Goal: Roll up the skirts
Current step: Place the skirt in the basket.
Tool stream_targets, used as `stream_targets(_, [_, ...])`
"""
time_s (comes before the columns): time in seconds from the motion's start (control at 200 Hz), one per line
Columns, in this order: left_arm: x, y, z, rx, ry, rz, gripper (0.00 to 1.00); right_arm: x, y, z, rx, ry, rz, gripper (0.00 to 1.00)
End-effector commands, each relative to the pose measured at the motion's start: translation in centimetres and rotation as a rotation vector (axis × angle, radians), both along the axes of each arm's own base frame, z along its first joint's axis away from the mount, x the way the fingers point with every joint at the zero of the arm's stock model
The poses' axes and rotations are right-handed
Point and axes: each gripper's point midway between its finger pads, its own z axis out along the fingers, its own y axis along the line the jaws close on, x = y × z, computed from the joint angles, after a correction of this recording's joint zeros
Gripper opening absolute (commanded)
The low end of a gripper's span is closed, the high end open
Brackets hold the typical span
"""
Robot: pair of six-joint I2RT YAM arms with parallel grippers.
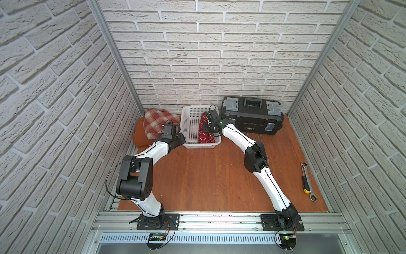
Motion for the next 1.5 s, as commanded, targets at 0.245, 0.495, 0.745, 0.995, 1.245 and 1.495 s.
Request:
stream_targets(0.245, [-0.2, -0.9, -0.1, 0.040, -0.026, -0.064, 0.00, -0.1, -4.3, -1.1, -0.171, 0.032, -0.037, 0.44])
stream_targets(0.495, [-0.2, -0.5, 0.0, 0.053, -0.029, -0.044, 0.00, -0.8, -2.6, 2.5, -0.215, -0.060, 0.032, 0.50])
stream_targets(0.745, [0.1, -0.1, 0.4, 0.067, -0.039, -0.029, 0.00, -2.2, -0.4, 7.0, -0.280, -0.173, 0.092, 0.56])
stream_targets(0.995, [0.8, 0.0, 0.5, 0.071, -0.046, -0.017, 0.00, -2.8, -2.7, 9.1, -0.383, -0.207, 0.028, 0.58])
stream_targets(1.245, [2.9, 0.3, 0.2, 0.079, -0.069, 0.036, 0.00, -7.2, -3.2, 11.7, -0.312, -0.221, 0.057, 0.57])
stream_targets(1.495, [5.7, -0.4, -0.9, 0.064, -0.080, 0.066, 0.00, -14.5, -4.7, 10.8, -0.242, -0.165, 0.105, 0.57])
